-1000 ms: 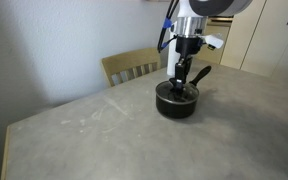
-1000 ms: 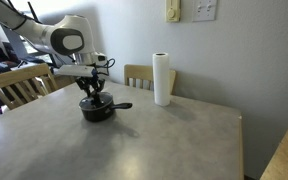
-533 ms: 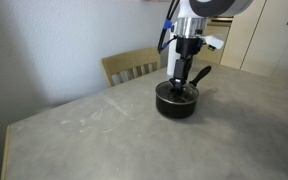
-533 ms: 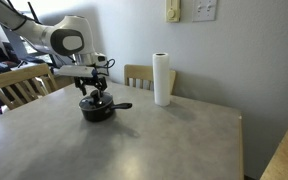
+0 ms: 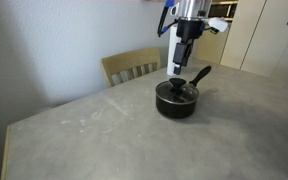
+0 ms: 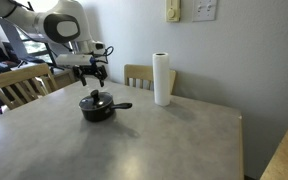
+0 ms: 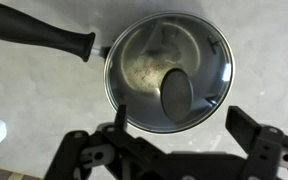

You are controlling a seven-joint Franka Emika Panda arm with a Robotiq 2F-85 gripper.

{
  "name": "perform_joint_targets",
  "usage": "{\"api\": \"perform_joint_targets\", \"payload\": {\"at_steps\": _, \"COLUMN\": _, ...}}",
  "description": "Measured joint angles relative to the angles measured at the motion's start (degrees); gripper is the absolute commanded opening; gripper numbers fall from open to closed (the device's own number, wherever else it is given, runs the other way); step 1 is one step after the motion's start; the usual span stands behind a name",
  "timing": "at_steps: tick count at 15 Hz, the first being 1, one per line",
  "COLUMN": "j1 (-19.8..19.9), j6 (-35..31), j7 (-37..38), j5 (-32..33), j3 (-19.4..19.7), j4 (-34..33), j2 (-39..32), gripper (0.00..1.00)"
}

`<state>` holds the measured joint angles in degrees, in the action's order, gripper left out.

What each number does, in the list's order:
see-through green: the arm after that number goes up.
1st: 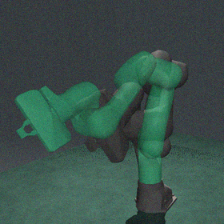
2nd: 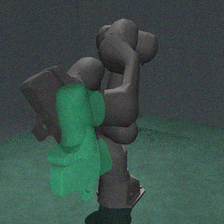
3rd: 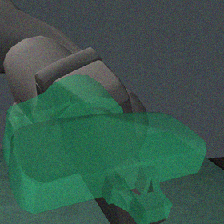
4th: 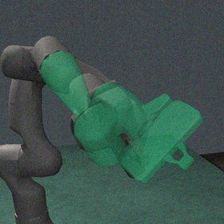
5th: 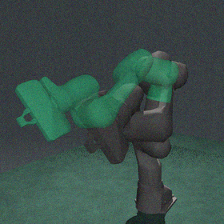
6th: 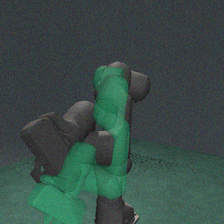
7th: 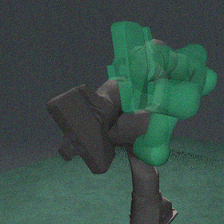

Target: Place the glass lid on the black saucepan

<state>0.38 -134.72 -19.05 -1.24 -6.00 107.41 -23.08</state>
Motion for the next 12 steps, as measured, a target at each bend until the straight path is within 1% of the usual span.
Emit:
{"api": "perform_joint_targets", "payload": {"at_steps": 6, "j1": -0.01, "j6": 1.24, "j7": -0.18, "j5": 0.29, "j3": 0.00, "j4": 1.00, "j2": 4.73, "gripper": 1.00}}
{"api": "perform_joint_targets", "payload": {"at_steps": 12, "j1": 0.01, "j6": 2.02, "j7": -0.40, "j5": 0.28, "j3": 0.00, "j4": 1.30, "j2": 5.59, "gripper": 1.00}}
